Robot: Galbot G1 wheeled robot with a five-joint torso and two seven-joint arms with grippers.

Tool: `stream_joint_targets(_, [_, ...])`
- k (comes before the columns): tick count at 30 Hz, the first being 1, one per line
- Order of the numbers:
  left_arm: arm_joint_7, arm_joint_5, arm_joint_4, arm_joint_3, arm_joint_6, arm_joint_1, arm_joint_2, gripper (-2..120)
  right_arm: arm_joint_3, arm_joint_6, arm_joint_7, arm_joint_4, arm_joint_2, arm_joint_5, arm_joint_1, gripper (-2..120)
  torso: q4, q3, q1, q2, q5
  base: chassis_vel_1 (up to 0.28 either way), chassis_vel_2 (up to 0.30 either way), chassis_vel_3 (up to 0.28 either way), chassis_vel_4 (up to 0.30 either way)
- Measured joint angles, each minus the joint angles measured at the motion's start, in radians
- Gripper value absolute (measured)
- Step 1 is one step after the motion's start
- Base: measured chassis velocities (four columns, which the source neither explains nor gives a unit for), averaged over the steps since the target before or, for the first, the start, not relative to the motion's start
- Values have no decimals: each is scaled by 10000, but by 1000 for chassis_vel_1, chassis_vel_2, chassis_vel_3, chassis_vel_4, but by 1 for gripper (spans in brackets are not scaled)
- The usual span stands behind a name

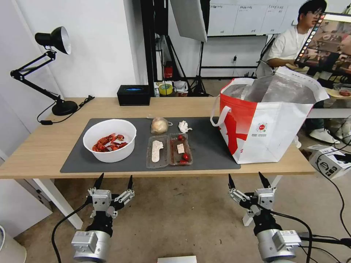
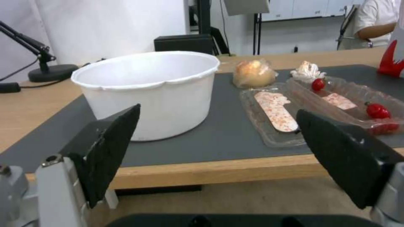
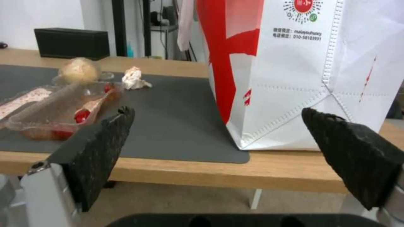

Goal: Pick up the trash from the table and place it into the takeout bag.

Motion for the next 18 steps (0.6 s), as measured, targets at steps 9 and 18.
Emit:
stream_joint_targets(9, [0,1,0,0,0,0,0,100,0,0,0,0,0,0,1,100,0,0,0,0,0,0,0,0,0])
stream_joint_targets(18, [-361,-904,-584,-188,643,52,-606,100,-55,-465,93,70,-396,248,160,100,-1,0,0,0,-1,0,0,0,0])
